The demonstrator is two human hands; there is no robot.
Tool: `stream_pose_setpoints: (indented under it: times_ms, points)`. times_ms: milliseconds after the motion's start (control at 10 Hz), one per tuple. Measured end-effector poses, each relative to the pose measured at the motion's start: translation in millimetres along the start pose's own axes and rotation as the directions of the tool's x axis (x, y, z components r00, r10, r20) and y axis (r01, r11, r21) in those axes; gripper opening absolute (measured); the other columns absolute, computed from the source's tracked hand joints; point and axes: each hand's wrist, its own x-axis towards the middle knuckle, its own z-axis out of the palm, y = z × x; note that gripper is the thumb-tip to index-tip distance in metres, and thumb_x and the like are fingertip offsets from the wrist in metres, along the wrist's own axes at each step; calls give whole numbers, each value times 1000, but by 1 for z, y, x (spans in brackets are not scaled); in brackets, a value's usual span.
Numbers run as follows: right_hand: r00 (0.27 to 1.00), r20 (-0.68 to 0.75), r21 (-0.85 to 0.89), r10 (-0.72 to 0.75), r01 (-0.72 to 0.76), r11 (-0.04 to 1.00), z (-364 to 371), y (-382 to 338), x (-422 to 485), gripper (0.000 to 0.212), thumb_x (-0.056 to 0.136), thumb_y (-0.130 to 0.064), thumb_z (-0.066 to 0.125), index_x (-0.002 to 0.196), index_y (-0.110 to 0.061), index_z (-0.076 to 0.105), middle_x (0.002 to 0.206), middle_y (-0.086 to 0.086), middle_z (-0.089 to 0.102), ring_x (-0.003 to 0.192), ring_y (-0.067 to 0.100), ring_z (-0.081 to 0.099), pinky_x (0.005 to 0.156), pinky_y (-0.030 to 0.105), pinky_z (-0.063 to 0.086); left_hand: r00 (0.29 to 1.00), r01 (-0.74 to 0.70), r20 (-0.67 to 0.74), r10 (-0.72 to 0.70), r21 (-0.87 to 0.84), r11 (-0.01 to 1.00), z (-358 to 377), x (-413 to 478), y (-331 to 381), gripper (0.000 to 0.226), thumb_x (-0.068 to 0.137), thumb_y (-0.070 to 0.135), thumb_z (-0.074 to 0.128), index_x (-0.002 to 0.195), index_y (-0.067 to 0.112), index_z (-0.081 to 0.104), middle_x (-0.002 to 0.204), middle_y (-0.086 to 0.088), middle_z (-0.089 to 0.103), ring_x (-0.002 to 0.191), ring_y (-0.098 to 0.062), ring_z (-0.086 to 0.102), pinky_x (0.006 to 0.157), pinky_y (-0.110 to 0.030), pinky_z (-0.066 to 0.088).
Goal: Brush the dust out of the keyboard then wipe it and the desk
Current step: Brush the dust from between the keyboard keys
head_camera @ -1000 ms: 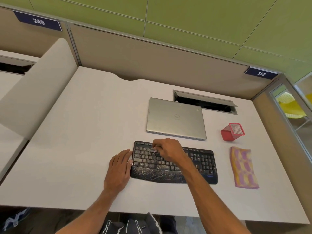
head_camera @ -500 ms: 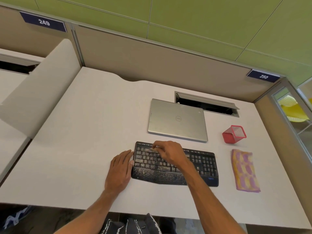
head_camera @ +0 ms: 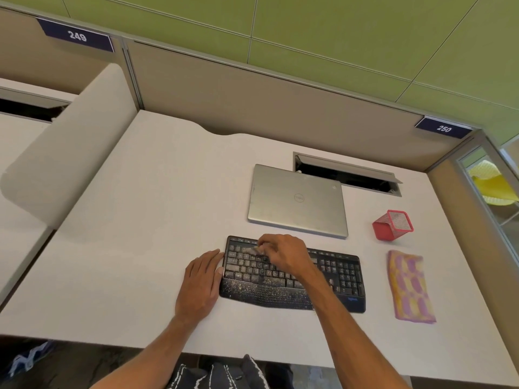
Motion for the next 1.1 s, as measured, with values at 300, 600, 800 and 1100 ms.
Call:
stream_pose_setpoints:
  times_ms: [300, 600, 800, 1100]
  points:
    - [964, -110, 63, 244, -238, 969, 7, -5, 0, 17, 100, -35, 62, 107, -26, 75, 80, -10, 72, 59, 2, 60, 62, 23, 55, 1000, -1, 6, 1, 15, 1000, 1, 0, 0, 51, 120, 42, 24, 164, 27, 46, 166, 10, 45, 158, -9, 35, 133, -40, 26]
    - [938, -168, 115, 304, -288, 951, 1, -15, 8, 14, 96, -24, 63, 98, -22, 77, 74, -11, 72, 54, 0, 56, 53, 17, 38, 1000, -3, -10, 3, 11, 1000, 0, 1, 0, 50, 120, 40, 25, 162, 27, 48, 165, 10, 47, 156, -10, 37, 131, -40, 28]
    - [943, -54, 141, 329, -319, 937, 1, -17, 8, 14, 93, -19, 66, 101, -20, 78, 77, -10, 73, 54, 2, 59, 52, 18, 43, 1000, 4, -6, -4, 8, 1000, 1, 1, 1, 50, 120, 40, 25, 163, 27, 47, 165, 10, 47, 156, -10, 37, 131, -40, 28]
    - [927, -31, 164, 373, -363, 917, 4, -16, 9, 13, 95, -19, 67, 99, -20, 79, 73, -10, 72, 55, 7, 64, 50, 23, 50, 1000, 7, -1, -7, -1, 1000, 2, 1, -1, 49, 120, 40, 26, 163, 29, 46, 166, 12, 46, 157, -9, 36, 131, -41, 28]
